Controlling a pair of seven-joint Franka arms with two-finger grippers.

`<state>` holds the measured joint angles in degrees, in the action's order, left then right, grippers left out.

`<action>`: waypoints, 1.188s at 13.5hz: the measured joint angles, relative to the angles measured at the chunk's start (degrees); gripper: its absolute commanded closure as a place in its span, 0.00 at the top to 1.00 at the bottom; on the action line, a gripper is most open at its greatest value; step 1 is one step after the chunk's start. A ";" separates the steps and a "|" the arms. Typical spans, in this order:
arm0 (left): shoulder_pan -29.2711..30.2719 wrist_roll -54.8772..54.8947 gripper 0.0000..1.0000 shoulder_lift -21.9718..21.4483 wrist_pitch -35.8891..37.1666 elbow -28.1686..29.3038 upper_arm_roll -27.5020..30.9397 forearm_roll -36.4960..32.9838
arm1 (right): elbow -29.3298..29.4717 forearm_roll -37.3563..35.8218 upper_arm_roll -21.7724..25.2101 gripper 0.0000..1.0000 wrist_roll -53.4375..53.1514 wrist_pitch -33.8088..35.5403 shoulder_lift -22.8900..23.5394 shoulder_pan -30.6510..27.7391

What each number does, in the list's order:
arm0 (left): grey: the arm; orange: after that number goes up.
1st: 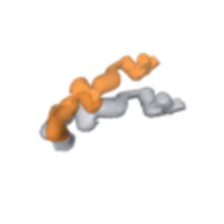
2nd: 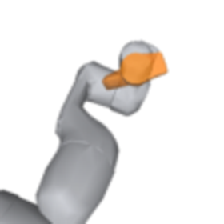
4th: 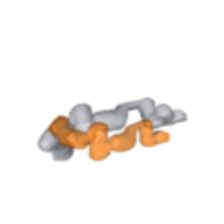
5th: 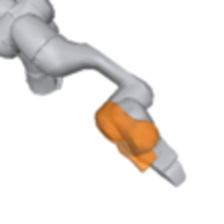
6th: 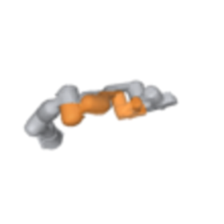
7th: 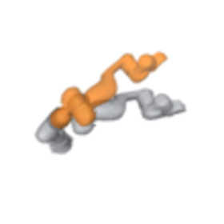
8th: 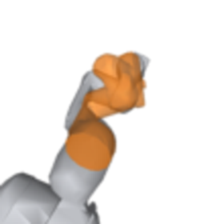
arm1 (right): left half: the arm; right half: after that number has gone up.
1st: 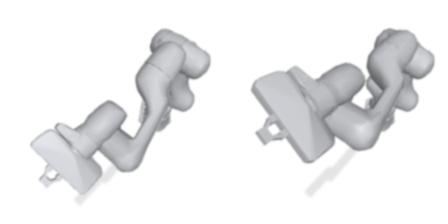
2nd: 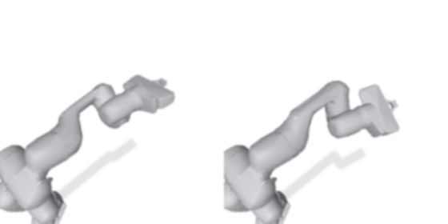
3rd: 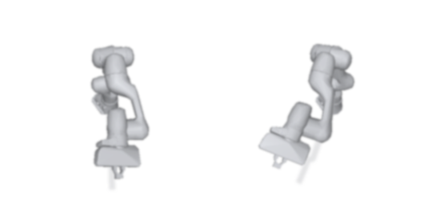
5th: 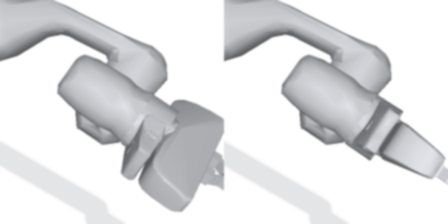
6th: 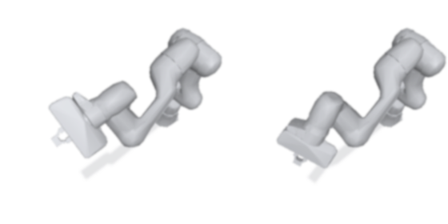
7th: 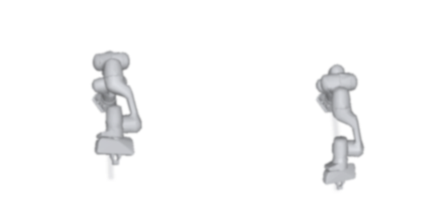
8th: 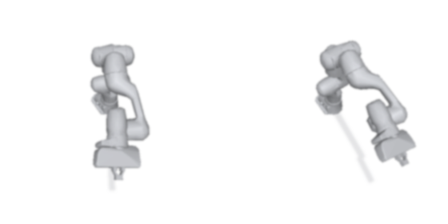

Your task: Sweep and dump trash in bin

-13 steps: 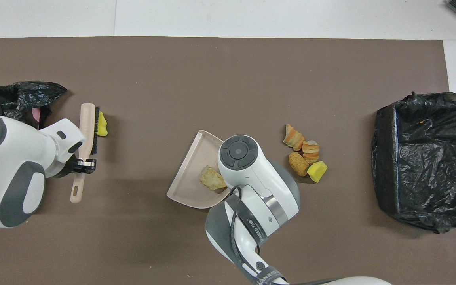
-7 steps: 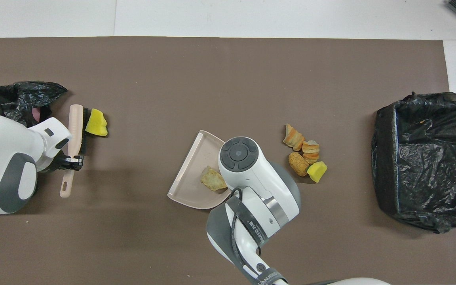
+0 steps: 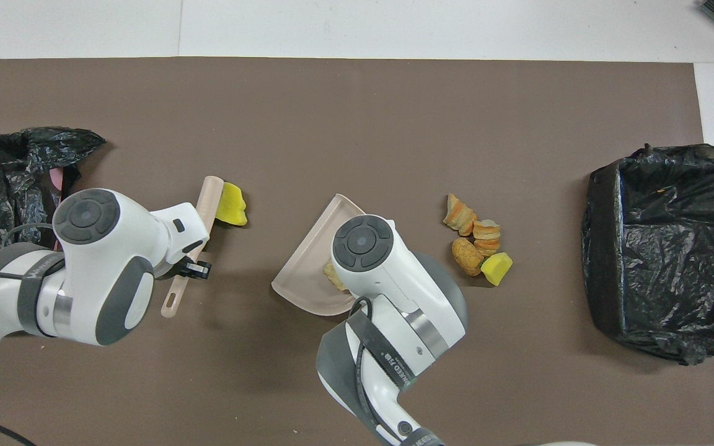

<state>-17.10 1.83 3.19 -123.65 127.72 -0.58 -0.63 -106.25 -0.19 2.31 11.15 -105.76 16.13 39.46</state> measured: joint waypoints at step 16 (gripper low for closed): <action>-11.12 15.41 0.00 -7.42 15.68 -3.01 1.96 1.92 | 0.01 -0.21 0.04 0.00 -3.13 2.44 -0.83 0.31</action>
<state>-28.21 17.24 -4.23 -107.97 124.70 1.39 1.29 -106.25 -0.40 2.35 8.03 -103.32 15.30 39.77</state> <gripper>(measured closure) 0.736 0.683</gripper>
